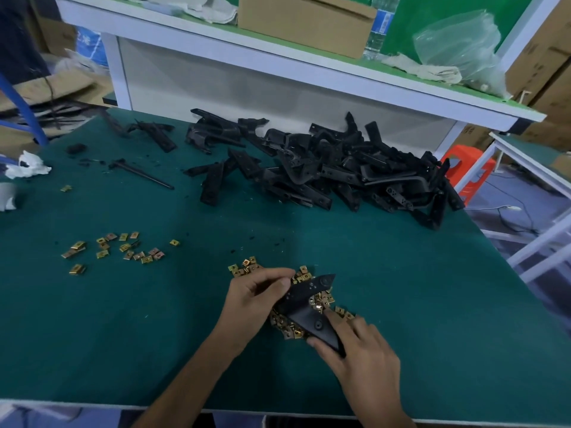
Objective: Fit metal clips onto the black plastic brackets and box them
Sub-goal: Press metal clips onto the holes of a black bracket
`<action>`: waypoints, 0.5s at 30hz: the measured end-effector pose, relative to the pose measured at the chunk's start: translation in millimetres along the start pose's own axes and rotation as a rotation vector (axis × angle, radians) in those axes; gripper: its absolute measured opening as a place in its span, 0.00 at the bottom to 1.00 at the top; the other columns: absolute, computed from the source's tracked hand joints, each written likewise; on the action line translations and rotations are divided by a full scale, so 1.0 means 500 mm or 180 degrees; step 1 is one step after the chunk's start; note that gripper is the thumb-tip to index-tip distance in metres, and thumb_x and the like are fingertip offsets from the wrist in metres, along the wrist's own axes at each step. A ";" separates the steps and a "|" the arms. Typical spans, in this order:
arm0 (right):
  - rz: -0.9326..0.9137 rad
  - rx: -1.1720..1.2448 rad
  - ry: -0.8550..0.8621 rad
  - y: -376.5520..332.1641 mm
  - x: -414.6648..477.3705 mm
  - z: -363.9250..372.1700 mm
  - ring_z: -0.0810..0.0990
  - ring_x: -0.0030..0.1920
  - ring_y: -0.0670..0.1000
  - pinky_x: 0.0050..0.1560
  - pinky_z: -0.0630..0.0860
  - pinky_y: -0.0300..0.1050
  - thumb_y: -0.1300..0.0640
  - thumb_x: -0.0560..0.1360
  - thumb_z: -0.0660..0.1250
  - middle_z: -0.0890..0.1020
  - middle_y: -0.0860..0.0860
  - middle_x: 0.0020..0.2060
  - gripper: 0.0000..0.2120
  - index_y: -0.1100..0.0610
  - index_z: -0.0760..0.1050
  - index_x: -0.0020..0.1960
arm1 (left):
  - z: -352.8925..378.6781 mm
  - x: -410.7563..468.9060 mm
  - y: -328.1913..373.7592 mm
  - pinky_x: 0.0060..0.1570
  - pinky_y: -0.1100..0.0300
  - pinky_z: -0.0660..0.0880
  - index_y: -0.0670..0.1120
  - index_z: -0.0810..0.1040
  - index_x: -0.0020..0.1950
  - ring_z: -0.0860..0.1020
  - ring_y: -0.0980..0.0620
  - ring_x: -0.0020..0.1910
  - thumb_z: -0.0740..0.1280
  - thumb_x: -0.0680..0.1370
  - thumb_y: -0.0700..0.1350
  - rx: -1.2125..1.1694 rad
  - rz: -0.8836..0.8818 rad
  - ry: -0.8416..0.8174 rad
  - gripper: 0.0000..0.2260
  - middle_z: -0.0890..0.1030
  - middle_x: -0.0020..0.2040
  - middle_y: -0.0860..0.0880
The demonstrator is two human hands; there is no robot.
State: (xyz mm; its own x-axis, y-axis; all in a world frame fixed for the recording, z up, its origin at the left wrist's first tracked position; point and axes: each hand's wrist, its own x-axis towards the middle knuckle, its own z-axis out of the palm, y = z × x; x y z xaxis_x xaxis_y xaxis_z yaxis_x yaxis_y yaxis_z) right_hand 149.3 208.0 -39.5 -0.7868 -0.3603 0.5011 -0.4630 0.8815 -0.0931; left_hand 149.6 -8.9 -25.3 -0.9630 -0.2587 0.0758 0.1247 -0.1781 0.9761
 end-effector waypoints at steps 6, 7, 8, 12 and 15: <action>0.0009 -0.0033 0.0032 0.001 -0.003 0.000 0.77 0.36 0.51 0.31 0.73 0.43 0.32 0.75 0.61 0.79 0.47 0.40 0.26 0.48 0.84 0.58 | 0.000 0.000 -0.003 0.46 0.66 0.78 0.51 0.88 0.49 0.84 0.55 0.49 0.72 0.78 0.38 0.0061 -0.0136 0.0051 0.09 0.87 0.48 0.50; -0.0004 -0.0042 0.0022 0.000 -0.003 0.000 0.77 0.36 0.51 0.31 0.73 0.44 0.32 0.76 0.60 0.79 0.47 0.40 0.26 0.48 0.84 0.59 | 0.001 0.000 -0.003 0.47 0.66 0.78 0.51 0.88 0.48 0.84 0.55 0.50 0.72 0.78 0.38 0.0074 -0.0142 0.0050 0.09 0.87 0.49 0.51; -0.0012 -0.0047 0.0007 0.000 -0.003 -0.001 0.77 0.36 0.52 0.30 0.73 0.44 0.32 0.76 0.60 0.79 0.47 0.40 0.25 0.48 0.83 0.59 | 0.000 0.000 -0.004 0.48 0.65 0.78 0.51 0.88 0.48 0.84 0.55 0.51 0.72 0.78 0.38 0.0086 -0.0137 0.0049 0.08 0.87 0.49 0.51; 0.0008 -0.0046 -0.0027 0.001 -0.005 -0.001 0.78 0.36 0.51 0.29 0.74 0.44 0.33 0.76 0.60 0.80 0.47 0.41 0.25 0.49 0.83 0.59 | 0.002 -0.004 -0.005 0.48 0.65 0.78 0.48 0.87 0.52 0.83 0.56 0.49 0.73 0.77 0.37 0.0098 -0.0074 0.0002 0.08 0.86 0.46 0.53; 0.0016 -0.0067 0.0033 0.001 -0.006 0.004 0.78 0.36 0.52 0.30 0.74 0.44 0.33 0.77 0.60 0.80 0.47 0.41 0.26 0.49 0.83 0.59 | 0.008 -0.005 -0.005 0.47 0.65 0.78 0.47 0.87 0.53 0.83 0.55 0.47 0.73 0.77 0.36 -0.0050 -0.0193 0.0055 0.09 0.85 0.44 0.53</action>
State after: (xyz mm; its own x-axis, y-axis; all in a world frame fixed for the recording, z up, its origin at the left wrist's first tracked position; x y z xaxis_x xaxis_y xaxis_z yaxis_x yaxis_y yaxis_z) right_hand 150.9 208.8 -42.6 -0.7848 -0.3526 0.5096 -0.4501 0.8896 -0.0776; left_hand 150.8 -4.1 -26.9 -0.9646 -0.2634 0.0128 0.0700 -0.2090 0.9754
